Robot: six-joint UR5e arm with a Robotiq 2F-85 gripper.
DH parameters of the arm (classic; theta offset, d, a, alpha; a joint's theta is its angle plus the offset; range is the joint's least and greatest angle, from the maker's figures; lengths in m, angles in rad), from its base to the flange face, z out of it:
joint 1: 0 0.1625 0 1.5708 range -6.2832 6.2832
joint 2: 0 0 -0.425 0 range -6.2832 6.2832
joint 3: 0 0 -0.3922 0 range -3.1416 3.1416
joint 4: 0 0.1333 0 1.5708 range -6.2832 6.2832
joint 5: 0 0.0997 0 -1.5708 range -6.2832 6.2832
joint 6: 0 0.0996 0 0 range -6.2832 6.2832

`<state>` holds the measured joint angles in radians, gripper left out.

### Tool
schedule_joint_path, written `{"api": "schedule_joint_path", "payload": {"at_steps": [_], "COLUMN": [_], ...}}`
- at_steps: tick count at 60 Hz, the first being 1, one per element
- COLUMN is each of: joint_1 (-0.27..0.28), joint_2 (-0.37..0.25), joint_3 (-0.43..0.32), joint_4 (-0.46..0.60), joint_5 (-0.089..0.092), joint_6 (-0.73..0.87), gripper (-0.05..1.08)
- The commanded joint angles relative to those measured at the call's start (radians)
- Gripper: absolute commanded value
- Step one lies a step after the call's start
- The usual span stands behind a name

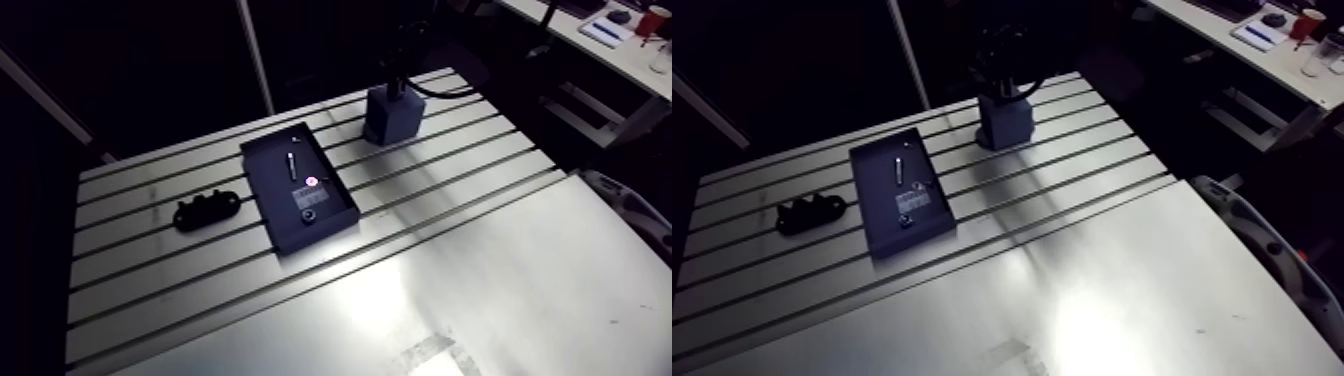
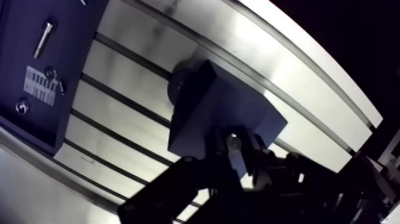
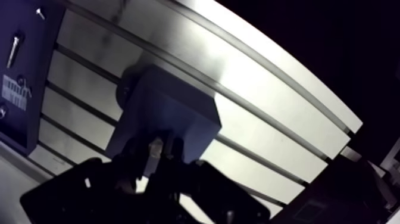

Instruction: Pick up the M10 bolt and insert it into the hex recess until seated.

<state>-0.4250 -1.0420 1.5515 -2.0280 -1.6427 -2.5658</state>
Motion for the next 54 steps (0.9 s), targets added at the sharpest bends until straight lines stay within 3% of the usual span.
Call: {"api": "schedule_joint_path", "payload": {"at_steps": [1,11,14,15,16,17,18,19,24,26,40,54], "joint_1": [0.000,0.003,0.005,0.005,0.005,0.005,0.005,0.005,0.005,0.003,-0.002,0.003], "joint_2": [-0.001,-0.005,-0.006,-0.008,-0.008,-0.008,-0.008,-0.007,-0.006,-0.009,-0.021,-0.091], "joint_3": [0.006,0.008,0.008,0.006,0.006,0.004,0.004,0.002,0.002,0.003,-0.003,0.005], "joint_4": [0.001,-0.001,-0.001,-0.001,-0.001,-0.001,-0.001,-0.001,-0.001,-0.005,-0.009,0.014], "joint_5": [-0.004,-0.003,-0.004,-0.003,-0.003,-0.004,-0.004,-0.005,-0.004,-0.007,-0.003,0.001], "joint_6": [-0.023,-0.037,-0.037,-0.037,-0.037,-0.036,-0.036,-0.035,-0.037,-0.037,-0.037,0.052], "gripper": [0.73,0.72,0.66,0.54,0.54,0.37,0.37,0.25,0.15,0.05,0.02,0.02]}}
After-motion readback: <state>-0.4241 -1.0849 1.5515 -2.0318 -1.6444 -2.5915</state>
